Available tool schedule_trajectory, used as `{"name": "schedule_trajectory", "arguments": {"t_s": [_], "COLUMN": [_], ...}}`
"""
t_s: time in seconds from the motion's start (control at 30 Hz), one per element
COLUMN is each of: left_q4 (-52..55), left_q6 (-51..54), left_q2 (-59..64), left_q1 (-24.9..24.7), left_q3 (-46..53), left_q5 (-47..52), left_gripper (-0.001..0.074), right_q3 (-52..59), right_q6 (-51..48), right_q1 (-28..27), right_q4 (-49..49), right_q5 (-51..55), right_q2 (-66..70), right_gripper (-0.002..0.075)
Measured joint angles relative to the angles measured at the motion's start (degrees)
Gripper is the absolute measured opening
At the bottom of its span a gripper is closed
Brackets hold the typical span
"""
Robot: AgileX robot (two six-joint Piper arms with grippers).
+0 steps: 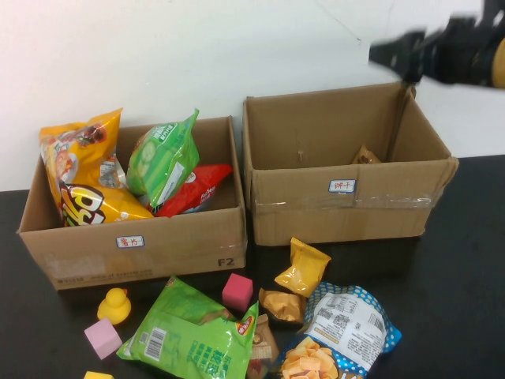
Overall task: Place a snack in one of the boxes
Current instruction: Pick up the potato chip
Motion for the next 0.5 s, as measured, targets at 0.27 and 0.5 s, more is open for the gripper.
{"name": "schedule_trajectory", "arguments": {"t_s": [0.27, 0.5], "left_q4": [-1.8, -6.9], "left_q6": [4.1, 13.9], "left_q2": [12.6, 22.9], "left_q1": [-7.8, -12.7], "left_q3": [-7.2, -8.5], "left_q5": [16.1, 19.4], "left_gripper": [-0.0002, -0.0002], "right_q3": [-0.2, 3.5], "right_q6": [-0.8, -4.4], "right_q1": [0.0, 0.0], "right_q4": [-0.7, -1.5], "right_q5": [-13.9, -23.4], "right_q2": [-7.4, -8.2], "right_gripper": [0.0034, 0.0011]}}
